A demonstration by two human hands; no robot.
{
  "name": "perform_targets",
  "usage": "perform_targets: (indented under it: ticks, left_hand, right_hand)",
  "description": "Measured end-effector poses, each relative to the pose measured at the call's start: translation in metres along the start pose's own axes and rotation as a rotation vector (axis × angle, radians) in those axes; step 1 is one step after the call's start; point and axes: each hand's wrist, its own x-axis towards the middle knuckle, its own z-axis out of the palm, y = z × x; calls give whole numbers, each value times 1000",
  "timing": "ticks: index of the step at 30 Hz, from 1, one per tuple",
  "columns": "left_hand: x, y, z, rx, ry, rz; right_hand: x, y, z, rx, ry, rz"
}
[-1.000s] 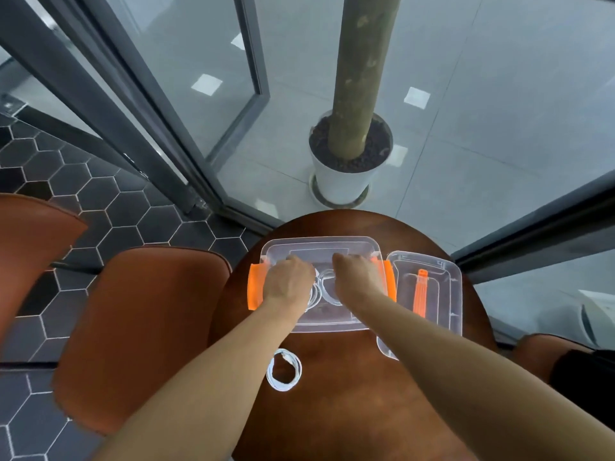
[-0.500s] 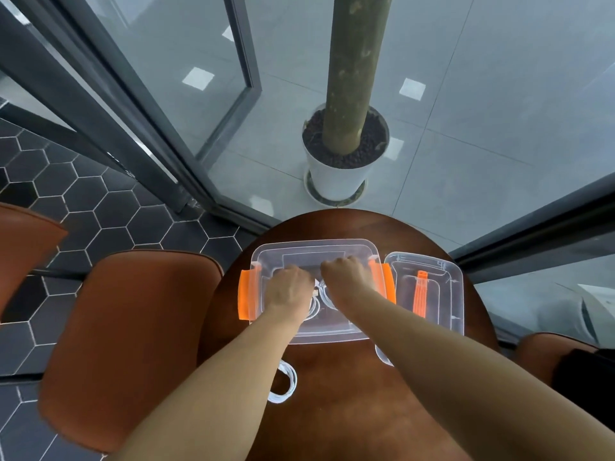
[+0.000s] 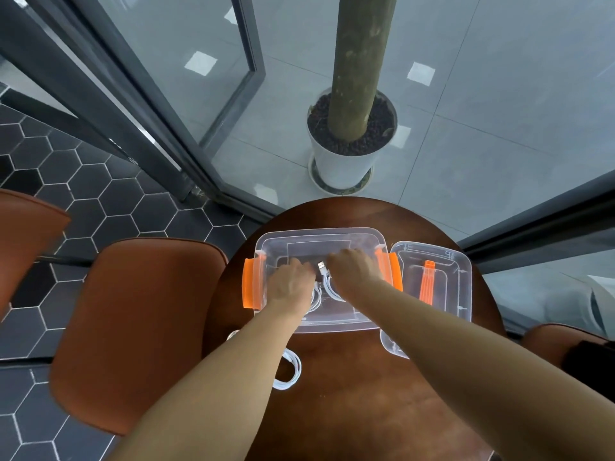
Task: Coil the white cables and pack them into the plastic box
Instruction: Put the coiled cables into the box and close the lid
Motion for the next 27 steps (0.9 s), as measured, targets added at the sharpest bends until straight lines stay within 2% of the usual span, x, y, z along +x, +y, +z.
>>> perform_targets:
  ticks: [11, 21, 27]
  left_hand:
    - [-21, -1, -36, -147, 155, 39]
    - [-79, -22, -66, -230, 309, 10]
    - [-122, -36, -68, -190, 381, -33]
  right_hand:
    - [-23, 1, -25, 226, 47, -8]
    - [-65, 1, -50, 296, 102, 3]
    - [-91, -10, -56, 287, 157, -41]
